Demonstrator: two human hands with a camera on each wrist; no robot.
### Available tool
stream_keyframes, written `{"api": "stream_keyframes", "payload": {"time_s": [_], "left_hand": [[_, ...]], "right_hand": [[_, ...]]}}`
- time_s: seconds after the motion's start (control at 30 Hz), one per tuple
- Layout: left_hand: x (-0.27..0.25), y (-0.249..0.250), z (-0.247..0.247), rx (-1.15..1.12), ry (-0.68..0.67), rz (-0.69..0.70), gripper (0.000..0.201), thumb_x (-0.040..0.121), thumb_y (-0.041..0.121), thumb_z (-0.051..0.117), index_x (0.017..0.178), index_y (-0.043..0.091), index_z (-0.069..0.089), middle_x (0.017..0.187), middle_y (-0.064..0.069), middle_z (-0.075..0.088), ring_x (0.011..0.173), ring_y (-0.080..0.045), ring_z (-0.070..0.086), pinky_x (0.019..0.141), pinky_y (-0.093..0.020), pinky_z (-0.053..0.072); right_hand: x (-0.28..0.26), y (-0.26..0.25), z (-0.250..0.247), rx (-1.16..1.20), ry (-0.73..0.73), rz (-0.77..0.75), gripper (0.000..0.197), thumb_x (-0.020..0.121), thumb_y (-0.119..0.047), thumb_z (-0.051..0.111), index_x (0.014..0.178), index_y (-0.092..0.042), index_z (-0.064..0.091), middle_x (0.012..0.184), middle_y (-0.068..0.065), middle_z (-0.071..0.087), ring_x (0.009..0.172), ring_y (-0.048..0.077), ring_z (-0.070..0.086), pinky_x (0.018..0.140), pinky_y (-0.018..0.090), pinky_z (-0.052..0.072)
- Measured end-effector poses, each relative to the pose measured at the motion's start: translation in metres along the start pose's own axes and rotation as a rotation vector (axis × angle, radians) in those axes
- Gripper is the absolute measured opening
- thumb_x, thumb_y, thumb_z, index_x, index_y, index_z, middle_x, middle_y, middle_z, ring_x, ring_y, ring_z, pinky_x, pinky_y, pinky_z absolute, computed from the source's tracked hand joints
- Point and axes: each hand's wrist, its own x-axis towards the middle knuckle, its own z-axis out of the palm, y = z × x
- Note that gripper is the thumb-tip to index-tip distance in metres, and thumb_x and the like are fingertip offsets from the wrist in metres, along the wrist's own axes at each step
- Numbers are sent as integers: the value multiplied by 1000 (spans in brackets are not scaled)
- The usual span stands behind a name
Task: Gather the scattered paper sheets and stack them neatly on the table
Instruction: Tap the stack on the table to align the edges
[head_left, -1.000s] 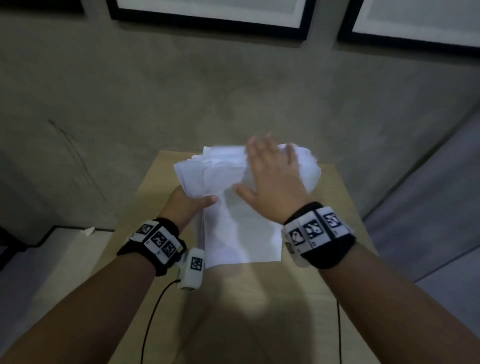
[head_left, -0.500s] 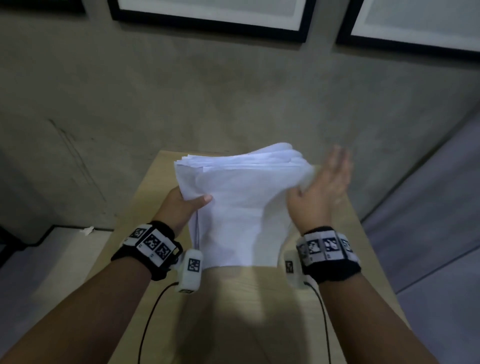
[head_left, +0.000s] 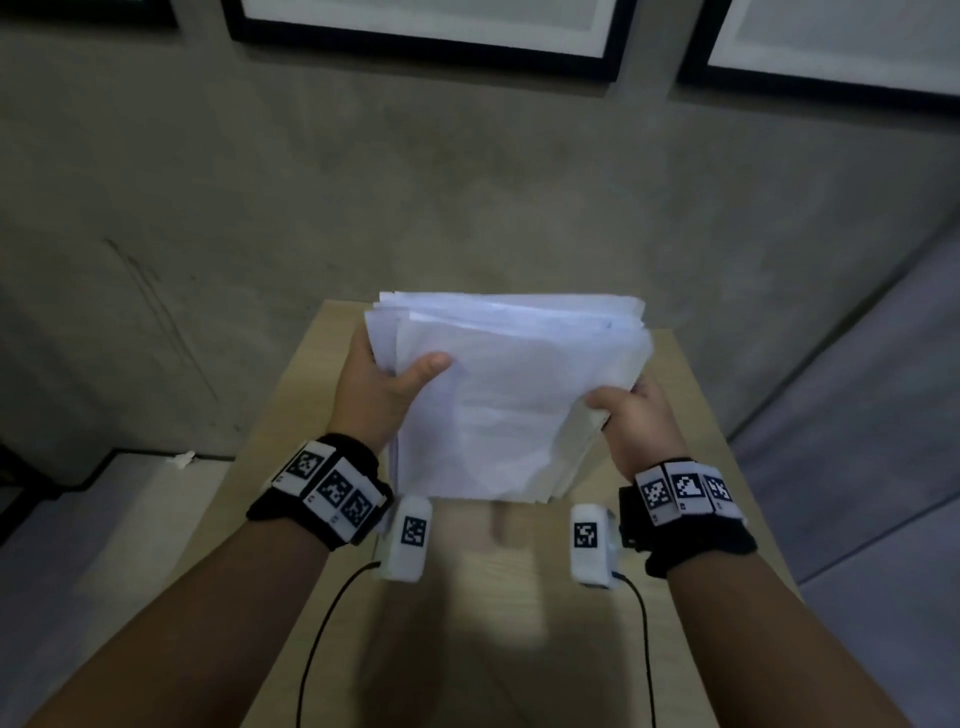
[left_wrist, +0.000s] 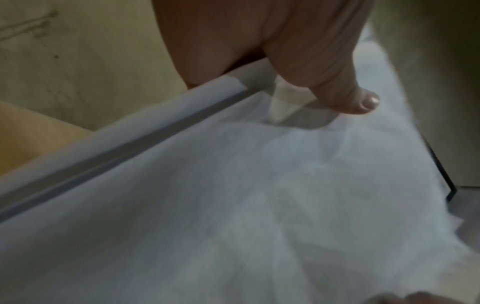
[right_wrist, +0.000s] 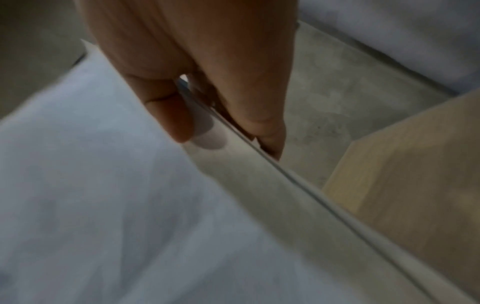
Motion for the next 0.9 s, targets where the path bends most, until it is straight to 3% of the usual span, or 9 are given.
{"api": "stream_keyframes", "payload": {"time_s": [0.13,0.3,0.37,0.47,0.53,0.63,0.7,0.77,0.9], "left_hand": [[-5,1,8,66,195,-8,67,66,40,75,122,25,42,115,9,55,100,-5,59,83,-20,47],[1,22,33,141,351,-11,69,78,50,62,136,26,33,124,3,42,113,-9,42,92,-21,31],[9,21,35,159,389,-25,61,81,47,59,132,23,37,112,6,47,103,-9,46,85,-15,33],[16,13,26,81,410,-8,45,90,39,48,129,18,39,88,13,44,80,-5,50,59,-1,35],[13,5,19,65,339,16,45,94,38,40,132,16,33,89,17,43,77,10,51,62,0,36],[-5,-20,13,124,135,32,63,89,32,49,138,11,17,108,14,46,84,21,52,71,-3,42],[-16,-36,15,163,65,-30,74,82,32,57,138,11,14,121,4,45,97,4,55,81,-16,47],[-21,-41,19,177,69,-76,64,88,29,55,135,12,16,120,2,46,99,-11,53,82,-25,46],[-12,-28,20,196,125,52,30,95,31,38,119,22,23,106,17,44,89,4,53,73,-17,45]], "right_hand": [[-2,-10,13,110,31,-96,32,82,-20,69,111,-13,55,100,1,62,90,18,62,84,36,50],[3,-30,36,27,203,-189,23,84,-39,65,76,-21,54,73,-12,56,68,2,52,65,13,42],[6,-32,40,-25,251,-184,27,83,-41,65,74,-18,55,68,-8,53,62,6,50,57,15,42],[6,-21,26,-45,108,-206,20,84,-33,68,93,-20,57,79,-12,59,62,-10,56,59,3,45],[5,-1,13,-102,-39,-123,37,79,-17,75,110,-22,54,95,-11,65,81,-4,65,70,12,53],[3,33,6,-351,-87,50,46,75,4,63,117,-14,56,94,-1,67,97,26,66,73,30,53],[-3,40,9,-431,-29,120,30,78,4,51,102,-13,60,80,1,63,85,30,62,62,26,47],[-6,38,11,-389,54,151,25,81,4,47,97,-12,59,78,3,60,76,27,58,57,24,41],[-8,19,11,-250,154,118,22,79,8,43,81,-10,56,69,4,52,60,21,46,49,24,32]]}}
